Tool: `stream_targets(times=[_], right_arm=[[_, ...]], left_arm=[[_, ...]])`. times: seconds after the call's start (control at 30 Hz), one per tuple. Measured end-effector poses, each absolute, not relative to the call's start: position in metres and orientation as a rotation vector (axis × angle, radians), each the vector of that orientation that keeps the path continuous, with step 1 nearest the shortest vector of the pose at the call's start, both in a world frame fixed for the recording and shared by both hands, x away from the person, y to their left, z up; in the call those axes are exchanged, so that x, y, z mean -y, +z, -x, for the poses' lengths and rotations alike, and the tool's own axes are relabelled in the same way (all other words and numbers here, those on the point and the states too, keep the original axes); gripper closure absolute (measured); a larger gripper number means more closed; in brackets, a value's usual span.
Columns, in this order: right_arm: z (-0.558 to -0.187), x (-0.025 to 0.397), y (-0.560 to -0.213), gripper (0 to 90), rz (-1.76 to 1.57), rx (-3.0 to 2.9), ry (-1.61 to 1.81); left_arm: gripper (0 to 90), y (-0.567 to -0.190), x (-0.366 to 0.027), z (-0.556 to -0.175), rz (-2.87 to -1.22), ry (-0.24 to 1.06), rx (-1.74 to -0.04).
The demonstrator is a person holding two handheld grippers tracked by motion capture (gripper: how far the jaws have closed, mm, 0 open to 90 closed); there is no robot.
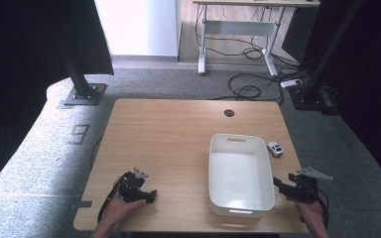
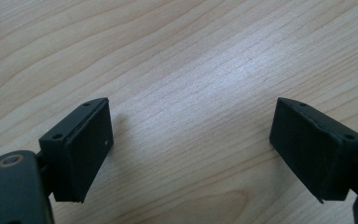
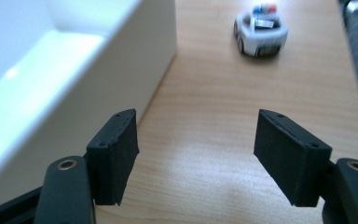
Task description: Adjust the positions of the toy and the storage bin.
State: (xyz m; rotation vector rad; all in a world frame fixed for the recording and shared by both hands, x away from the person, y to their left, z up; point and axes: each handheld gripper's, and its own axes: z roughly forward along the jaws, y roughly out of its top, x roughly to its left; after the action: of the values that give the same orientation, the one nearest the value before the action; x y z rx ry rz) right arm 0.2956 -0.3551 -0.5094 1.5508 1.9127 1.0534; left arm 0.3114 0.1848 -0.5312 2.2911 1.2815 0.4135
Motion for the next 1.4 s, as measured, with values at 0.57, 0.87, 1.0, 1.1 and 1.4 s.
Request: stream_targets(times=[0.57,0.87,1.0,1.1,1.4], right_arm=[[-0.286,0.350,-0.486,30.7,-1.513,-1.855,1.211],[-0.282,0.336,-0.477,31.0,-1.464,-1.858,1.253],[-0.286,0.329,-0.483,31.2,-1.456,-1.908,1.227],[-0.288,0.324,-0.485,32.5,-1.452,-1.927,1.213],[-0.299,0.313,-0.496,50.9,-1.515,-1.934,1.117]], left_arm=[[13.8,-0.532,-0.185,-0.312,-2.284,0.384,-1.277],[13.4,-0.533,-0.185,-0.312,-2.276,0.378,-1.283],[13.4,-0.533,-0.186,-0.312,-2.276,0.378,-1.281],[13.4,-0.533,-0.186,-0.312,-2.274,0.378,-1.281],[13.3,-0.533,-0.186,-0.312,-2.274,0.378,-1.279]])
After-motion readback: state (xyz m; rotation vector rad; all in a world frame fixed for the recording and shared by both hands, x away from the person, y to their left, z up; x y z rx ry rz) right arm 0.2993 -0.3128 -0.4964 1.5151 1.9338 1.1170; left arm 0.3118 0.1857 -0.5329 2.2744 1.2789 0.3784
